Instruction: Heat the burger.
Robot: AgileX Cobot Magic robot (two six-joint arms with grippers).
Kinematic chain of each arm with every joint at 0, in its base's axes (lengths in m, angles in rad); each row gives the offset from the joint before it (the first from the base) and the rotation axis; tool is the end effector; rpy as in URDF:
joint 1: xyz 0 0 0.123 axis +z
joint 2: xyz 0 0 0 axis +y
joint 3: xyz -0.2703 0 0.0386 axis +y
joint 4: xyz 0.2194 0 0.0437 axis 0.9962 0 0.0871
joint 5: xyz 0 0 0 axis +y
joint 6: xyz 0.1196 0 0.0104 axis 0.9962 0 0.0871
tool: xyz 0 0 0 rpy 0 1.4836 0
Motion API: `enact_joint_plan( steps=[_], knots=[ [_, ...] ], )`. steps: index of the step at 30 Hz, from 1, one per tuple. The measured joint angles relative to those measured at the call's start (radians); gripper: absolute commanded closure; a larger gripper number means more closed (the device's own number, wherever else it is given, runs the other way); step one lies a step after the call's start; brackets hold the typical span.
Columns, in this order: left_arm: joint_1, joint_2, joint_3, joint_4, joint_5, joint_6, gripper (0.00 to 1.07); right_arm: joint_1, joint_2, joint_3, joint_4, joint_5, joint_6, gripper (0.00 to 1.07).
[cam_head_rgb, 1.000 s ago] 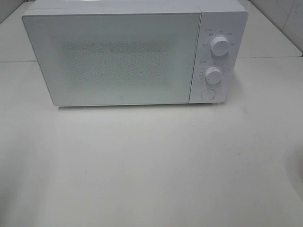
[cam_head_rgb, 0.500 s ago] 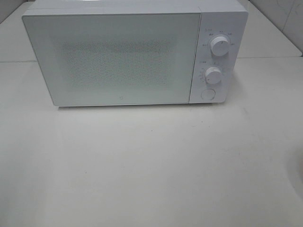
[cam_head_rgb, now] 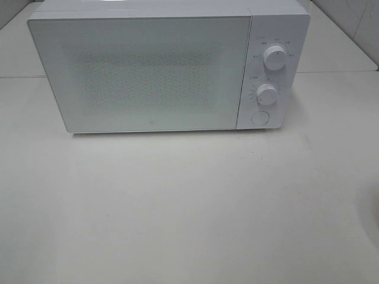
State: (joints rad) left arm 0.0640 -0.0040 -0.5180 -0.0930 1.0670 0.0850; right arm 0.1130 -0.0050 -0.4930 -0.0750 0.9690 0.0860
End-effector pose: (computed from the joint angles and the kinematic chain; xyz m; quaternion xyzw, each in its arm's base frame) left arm 0.0060 -0.0094 0.2551 0.0114 0.8481 -0.0070 0.5296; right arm 0.0133 -0.0060 0.2587 -0.0115 0.8283 0.0182 0.5598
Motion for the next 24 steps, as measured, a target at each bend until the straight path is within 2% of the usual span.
enact_joint_plan(
  steps=[24],
  knots=[
    [0.007, -0.001, 0.000, -0.003, 0.000, 0.001, 0.06, 0.000, 0.000, 0.000, 0.001, 0.000, 0.001, 0.32]
  ],
)
